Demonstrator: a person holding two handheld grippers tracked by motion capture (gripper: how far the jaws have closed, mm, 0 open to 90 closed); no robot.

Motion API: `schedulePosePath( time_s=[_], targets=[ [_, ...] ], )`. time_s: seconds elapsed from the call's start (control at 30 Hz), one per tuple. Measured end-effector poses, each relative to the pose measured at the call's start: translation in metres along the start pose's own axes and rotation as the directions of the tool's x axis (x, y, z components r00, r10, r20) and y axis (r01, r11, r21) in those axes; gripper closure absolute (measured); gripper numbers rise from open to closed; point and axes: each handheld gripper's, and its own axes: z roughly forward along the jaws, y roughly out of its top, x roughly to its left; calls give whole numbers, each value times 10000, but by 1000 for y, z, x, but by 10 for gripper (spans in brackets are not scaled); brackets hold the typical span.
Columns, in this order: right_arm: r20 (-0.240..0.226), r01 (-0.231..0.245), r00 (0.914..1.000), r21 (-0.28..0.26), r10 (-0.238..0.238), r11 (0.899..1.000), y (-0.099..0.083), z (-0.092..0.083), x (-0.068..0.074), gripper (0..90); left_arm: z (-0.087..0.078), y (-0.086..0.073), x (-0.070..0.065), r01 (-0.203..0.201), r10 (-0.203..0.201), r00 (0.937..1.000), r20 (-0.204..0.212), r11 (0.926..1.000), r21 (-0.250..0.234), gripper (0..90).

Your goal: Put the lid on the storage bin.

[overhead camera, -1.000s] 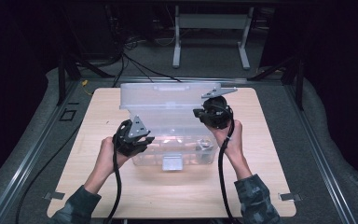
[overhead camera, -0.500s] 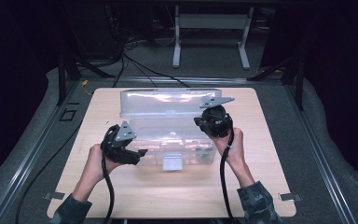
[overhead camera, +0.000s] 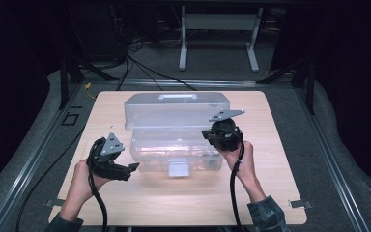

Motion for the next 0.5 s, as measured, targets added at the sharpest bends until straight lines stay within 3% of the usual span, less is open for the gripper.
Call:
schedulePosePath(
  time_s=[0.23,0.27,0.3,0.33,0.37,0.4,0.43,0.47,0.5],
  targets=[
    [-195,-292,9994,0,292,9996,-13,-8,-4,883,4,-18,2,501,-498,9984,-262,9987,113,106],
    [-744,-384,9966,-243,365,9990,-16,-7,-5,882,4,-20,3,514,-512,9980,-363,9987,57,108],
    [-813,-416,9959,-264,393,9988,-17,-7,-5,882,3,-23,3,594,-596,9970,-485,9982,-51,111],
    [-825,-414,9958,-198,397,9989,-19,-7,-4,882,3,-26,4,658,-661,9965,-510,9978,-78,112],
    [-353,-359,9987,73,362,9993,-20,-8,-2,881,5,-29,5,679,-679,9964,-514,9977,-4,114],
    [-374,-368,9986,121,373,9992,-22,-8,-2,881,6,-31,6,729,-723,9961,-513,9973,89,114],
    [-898,-419,9951,-81,410,9991,-25,-7,-3,875,8,-35,8,857,-848,9952,-498,9962,163,114],
    [-366,-399,9985,76,402,9992,-26,-9,0,874,11,-37,9,911,-897,9948,-492,9955,267,113],
    [-419,-412,9983,41,413,9991,-27,-11,0,873,13,-39,10,940,-923,9946,-474,9950,335,113]
  ],
)
